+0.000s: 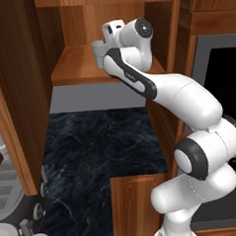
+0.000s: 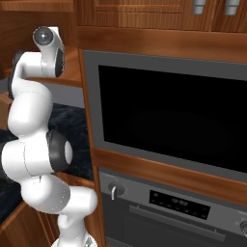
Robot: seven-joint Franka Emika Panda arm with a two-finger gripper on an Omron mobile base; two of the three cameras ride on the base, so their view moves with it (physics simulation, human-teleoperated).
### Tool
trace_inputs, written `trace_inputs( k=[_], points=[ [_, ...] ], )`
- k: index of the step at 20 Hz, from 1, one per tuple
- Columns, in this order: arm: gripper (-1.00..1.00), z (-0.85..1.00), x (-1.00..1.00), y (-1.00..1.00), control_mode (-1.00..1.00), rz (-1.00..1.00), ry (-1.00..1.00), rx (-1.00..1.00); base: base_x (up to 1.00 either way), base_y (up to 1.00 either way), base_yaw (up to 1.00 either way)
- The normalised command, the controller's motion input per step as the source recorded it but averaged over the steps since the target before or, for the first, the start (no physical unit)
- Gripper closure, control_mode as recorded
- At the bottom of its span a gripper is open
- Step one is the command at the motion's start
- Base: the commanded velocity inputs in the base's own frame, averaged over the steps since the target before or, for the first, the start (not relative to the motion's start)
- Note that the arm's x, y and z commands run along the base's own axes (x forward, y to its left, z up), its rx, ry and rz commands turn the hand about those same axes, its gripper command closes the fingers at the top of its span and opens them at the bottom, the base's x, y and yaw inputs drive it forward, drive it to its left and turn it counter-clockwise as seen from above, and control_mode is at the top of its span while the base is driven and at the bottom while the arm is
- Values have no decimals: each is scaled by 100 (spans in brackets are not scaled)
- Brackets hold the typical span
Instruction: There is a bowl on the dining counter. Grab a lemon wedge from the fridge and place it in the bowl. Then get the liquor bottle and glass cup from the cabinet and place them next to the bowl.
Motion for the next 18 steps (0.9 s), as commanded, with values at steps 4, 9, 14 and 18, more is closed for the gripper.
trace_inputs(
  k=[4, 9, 14, 18],
  points=[
    [-100, -19, 5, 11, -100, 0, 3, -7, 0, 0, 0],
    [-100, -21, 5, 12, -100, 0, 4, -8, 0, 0, 0],
    [-100, -17, 7, 2, -100, 1, 3, -5, 0, 0, 0],
    [100, -25, 2, 0, -100, 2, 3, -7, 0, 0, 0]
  ],
)
